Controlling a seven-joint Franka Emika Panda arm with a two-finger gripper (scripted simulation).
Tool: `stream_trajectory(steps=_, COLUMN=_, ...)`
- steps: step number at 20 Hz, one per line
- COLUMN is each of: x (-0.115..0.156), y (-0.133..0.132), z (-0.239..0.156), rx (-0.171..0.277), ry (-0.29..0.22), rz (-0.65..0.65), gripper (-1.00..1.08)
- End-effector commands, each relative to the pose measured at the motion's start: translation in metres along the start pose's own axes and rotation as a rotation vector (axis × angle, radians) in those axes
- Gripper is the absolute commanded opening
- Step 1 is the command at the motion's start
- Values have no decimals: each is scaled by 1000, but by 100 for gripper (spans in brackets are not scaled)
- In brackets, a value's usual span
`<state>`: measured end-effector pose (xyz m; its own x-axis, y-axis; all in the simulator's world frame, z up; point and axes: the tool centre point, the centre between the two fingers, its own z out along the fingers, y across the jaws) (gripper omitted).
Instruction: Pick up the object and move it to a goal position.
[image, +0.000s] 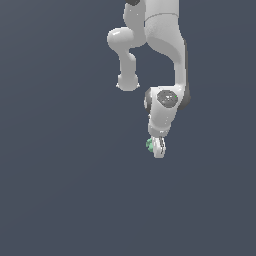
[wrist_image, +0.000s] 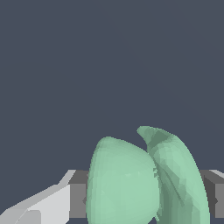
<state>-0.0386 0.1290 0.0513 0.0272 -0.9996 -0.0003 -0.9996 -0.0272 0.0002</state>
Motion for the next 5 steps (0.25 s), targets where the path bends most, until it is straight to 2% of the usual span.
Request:
stream_trajectory(steps=1, x=-3, y=6, z=-1, rx=0, ry=0, rz=1, gripper=-100)
stream_trajectory(steps=5, x=-6, y=9, z=-1, rx=0, ry=0, rz=1, gripper=-100)
